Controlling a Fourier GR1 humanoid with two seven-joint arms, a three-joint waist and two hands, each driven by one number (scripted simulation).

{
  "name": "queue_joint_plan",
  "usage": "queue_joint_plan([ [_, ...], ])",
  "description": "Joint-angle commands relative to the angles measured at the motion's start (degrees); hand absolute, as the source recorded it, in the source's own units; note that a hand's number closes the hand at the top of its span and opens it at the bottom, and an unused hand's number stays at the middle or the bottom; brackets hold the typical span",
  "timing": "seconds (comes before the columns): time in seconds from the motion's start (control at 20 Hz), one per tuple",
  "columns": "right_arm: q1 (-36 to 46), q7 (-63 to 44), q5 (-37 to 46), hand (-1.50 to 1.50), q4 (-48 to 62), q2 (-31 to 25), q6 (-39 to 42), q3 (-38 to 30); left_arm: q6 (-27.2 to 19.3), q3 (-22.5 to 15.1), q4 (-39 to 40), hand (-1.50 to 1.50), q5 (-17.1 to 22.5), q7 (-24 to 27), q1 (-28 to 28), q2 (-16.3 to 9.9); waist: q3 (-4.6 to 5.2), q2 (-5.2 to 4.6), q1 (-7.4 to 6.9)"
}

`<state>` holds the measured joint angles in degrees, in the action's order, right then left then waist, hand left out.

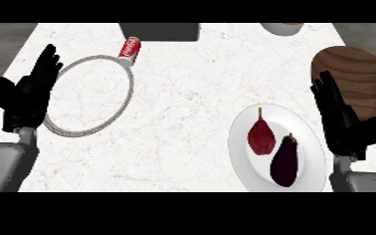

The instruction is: Pick the eggplant from the plate and place it in the bowl

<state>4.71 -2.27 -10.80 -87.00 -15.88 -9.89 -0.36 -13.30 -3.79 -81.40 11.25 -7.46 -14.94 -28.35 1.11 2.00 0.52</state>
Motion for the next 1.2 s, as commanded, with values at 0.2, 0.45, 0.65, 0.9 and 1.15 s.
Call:
queue_joint_plan([
  [0.2,-4.52,-16.56,14.69,1.50,-3.01,2.85,-9.63,13.03,-0.48,-5.38,-4.20,0.00,-0.96,4.26,1.74,8.26,-0.86,-1.93,-0.42],
  [0.45,-9.04,-12.34,30.27,-1.50,-3.31,2.15,-30.71,6.39,-0.35,-7.17,-3.70,0.00,-0.14,4.80,4.96,10.79,-0.78,-1.35,2.28],
  [0.65,-14.99,-7.45,37.94,-1.50,-12.23,11.77,-40.76,14.36,-1.00,-9.15,-5.08,0.00,-1.28,6.84,7.91,12.89,-0.96,-1.48,0.63],
  [0.9,-18.88,-17.96,58.82,-1.50,-19.19,13.92,-43.34,19.27,-2.02,-10.81,-7.13,0.00,-2.99,4.72,6.53,14.53,-0.92,-1.74,-0.08],
  [1.15,-20.37,-37.02,73.19,-1.50,-28.39,14.59,-26.00,13.17,-2.52,-9.73,-5.53,0.00,-3.34,3.16,3.99,14.78,-0.83,-1.89,0.15],
])
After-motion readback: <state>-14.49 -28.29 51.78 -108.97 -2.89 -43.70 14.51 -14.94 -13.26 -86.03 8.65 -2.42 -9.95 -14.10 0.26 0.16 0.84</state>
